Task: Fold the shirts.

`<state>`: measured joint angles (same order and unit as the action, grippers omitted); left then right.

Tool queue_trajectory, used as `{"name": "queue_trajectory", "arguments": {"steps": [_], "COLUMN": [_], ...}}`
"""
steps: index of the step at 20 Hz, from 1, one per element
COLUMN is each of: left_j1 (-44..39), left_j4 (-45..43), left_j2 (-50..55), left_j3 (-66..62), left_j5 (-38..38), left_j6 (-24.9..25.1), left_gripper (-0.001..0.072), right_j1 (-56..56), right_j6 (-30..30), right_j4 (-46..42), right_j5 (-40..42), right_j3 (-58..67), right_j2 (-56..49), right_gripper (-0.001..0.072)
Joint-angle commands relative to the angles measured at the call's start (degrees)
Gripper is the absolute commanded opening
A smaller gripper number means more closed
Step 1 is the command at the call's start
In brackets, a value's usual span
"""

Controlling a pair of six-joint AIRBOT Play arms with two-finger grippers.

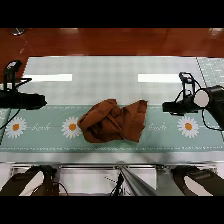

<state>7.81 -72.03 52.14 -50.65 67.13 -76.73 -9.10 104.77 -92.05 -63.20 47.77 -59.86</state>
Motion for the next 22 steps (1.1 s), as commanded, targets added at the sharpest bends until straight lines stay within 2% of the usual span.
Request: {"name": "queue_trajectory", "arguments": {"steps": [1,10,16,20,21,22], "left_j1": [0.02,0.02,0.02,0.02,0.02,0.02], "left_j4": [0.00,0.00,0.04,2.03,2.80,3.52], "left_j2": [0.02,0.02,0.00,0.02,0.02,0.02], "left_j3": [-0.04,-0.04,-0.04,-0.04,-0.04,-0.09], "left_j5": [0.00,-0.02,-9.27,-10.19,-10.88,-13.07], "left_j6": [0.00,0.00,0.00,0.00,0.02,-0.42], "left_gripper": [0.0020,0.0020,0.0020,0.0021,0.0021,0.0060], "right_j1": [0.00,0.00,0.00,0.00,0.00,0.02], "right_j6": [-0.02,-0.02,0.02,-0.04,0.07,0.81], "right_j4": [0.02,0.02,0.04,-0.13,-0.92,-1.77], "right_j5": [-0.02,-0.02,1.29,9.07,11.30,13.22], "right_j3": [-0.02,-0.02,-0.02,-0.02,-0.02,0.13], "right_j2": [-0.04,-0.02,-0.04,-0.04,-0.04,-0.04], "right_gripper": [0.0023,0.0023,0.0023,0.0024,0.0051,0.0320]}}
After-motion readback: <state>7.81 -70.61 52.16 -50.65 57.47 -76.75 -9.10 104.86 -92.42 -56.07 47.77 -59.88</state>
